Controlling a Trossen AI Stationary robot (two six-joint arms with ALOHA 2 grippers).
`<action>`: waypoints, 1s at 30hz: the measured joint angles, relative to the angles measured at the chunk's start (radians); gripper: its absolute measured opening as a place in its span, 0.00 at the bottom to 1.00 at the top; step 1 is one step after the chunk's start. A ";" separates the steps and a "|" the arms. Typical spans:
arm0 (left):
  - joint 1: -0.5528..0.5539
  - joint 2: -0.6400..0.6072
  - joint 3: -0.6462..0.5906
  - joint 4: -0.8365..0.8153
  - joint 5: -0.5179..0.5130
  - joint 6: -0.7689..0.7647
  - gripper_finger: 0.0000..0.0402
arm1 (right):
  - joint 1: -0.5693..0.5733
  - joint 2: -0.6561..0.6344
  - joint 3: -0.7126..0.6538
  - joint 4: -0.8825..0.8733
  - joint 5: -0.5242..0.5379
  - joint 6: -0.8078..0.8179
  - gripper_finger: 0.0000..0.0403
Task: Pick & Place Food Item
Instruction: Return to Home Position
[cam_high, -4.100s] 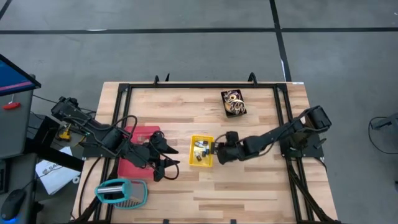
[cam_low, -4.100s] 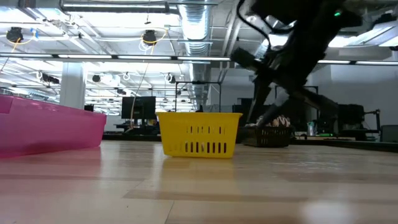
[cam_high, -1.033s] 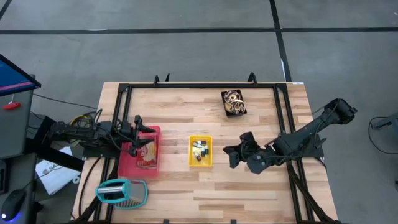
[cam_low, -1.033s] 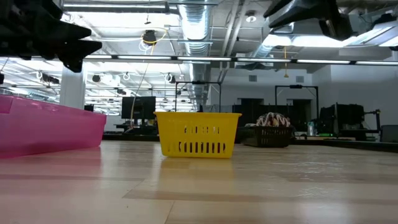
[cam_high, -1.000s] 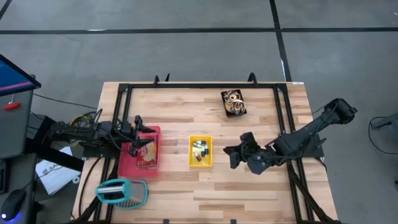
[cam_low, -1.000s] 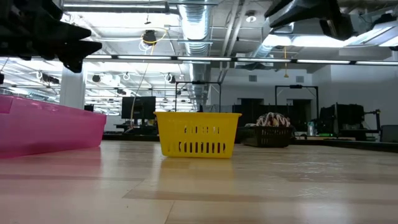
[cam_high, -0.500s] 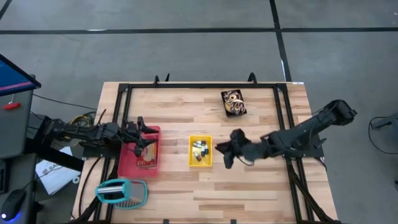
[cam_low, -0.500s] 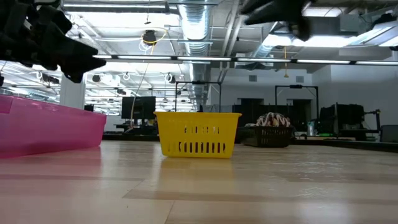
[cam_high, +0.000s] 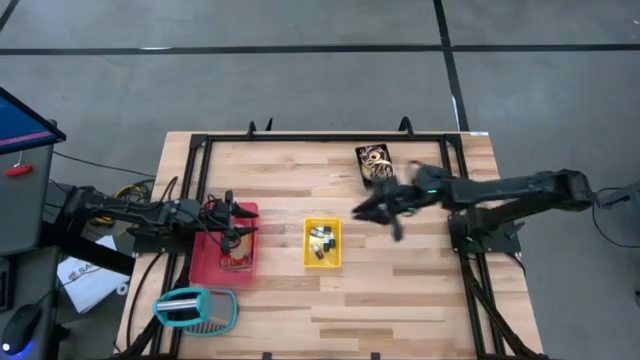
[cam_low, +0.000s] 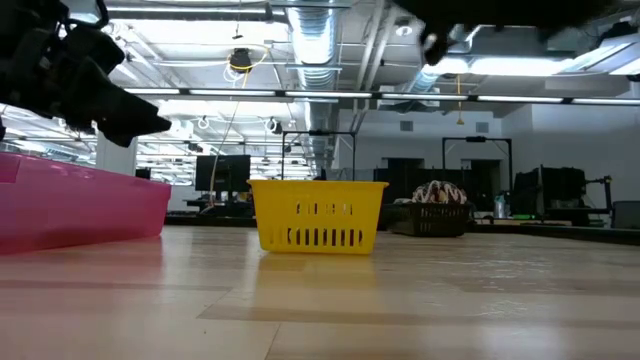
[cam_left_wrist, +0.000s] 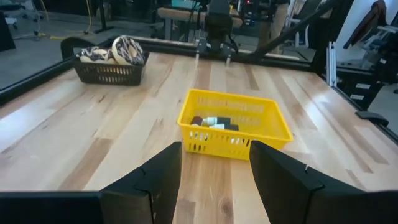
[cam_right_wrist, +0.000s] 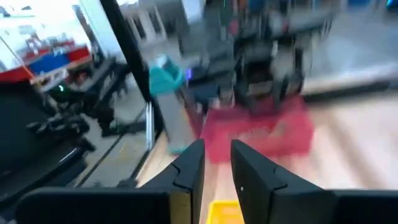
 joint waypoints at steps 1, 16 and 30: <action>0.000 0.005 0.000 -0.001 0.000 0.000 0.46 | 0.004 -0.064 -0.053 0.033 0.005 -0.028 0.18; 0.000 0.025 0.000 -0.001 0.003 0.000 0.46 | 0.050 -0.772 -0.653 0.076 0.192 -0.068 0.18; 0.000 0.025 0.000 0.005 0.002 0.000 0.46 | 0.000 -1.136 -0.680 -0.300 0.295 -0.196 0.18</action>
